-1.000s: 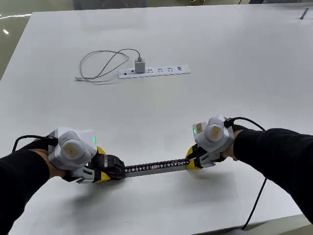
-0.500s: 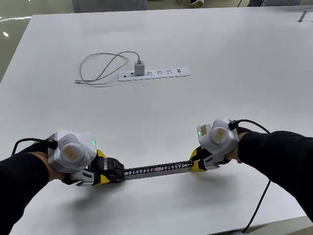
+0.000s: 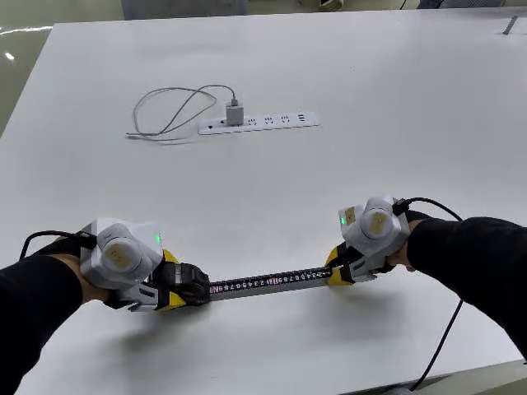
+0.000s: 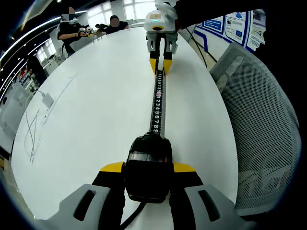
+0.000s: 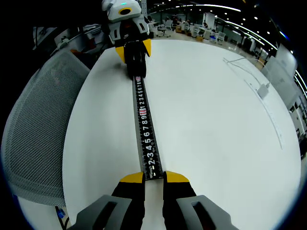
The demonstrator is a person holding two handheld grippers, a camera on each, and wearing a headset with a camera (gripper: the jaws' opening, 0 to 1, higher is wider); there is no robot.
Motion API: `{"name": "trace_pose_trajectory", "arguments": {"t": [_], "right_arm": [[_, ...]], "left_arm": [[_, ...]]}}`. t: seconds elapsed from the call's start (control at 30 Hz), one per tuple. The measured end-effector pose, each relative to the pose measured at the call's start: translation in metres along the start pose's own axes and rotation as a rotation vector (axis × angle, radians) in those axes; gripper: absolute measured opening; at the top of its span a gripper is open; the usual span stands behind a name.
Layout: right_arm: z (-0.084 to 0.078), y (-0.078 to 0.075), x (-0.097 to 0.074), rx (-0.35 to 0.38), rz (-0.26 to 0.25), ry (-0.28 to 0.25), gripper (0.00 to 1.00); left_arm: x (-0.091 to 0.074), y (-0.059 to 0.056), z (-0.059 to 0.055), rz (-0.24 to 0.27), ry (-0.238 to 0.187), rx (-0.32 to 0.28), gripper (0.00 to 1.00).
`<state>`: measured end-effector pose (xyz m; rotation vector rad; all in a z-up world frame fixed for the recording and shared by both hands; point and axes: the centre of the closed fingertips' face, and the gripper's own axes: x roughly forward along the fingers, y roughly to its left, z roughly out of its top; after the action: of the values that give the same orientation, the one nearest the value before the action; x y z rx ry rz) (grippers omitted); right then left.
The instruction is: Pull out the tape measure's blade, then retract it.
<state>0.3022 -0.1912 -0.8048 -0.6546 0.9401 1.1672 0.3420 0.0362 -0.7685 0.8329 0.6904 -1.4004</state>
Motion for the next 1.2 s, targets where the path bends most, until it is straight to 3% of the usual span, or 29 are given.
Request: {"name": "trace_pose_trajectory", "arguments": {"t": [1.2], "right_arm": [[-0.015,-0.003,-0.009,0.016,-0.007,0.001,0.09]], "left_arm": [[0.000,0.001,0.000,0.006,0.000,-0.004,0.30]]}}
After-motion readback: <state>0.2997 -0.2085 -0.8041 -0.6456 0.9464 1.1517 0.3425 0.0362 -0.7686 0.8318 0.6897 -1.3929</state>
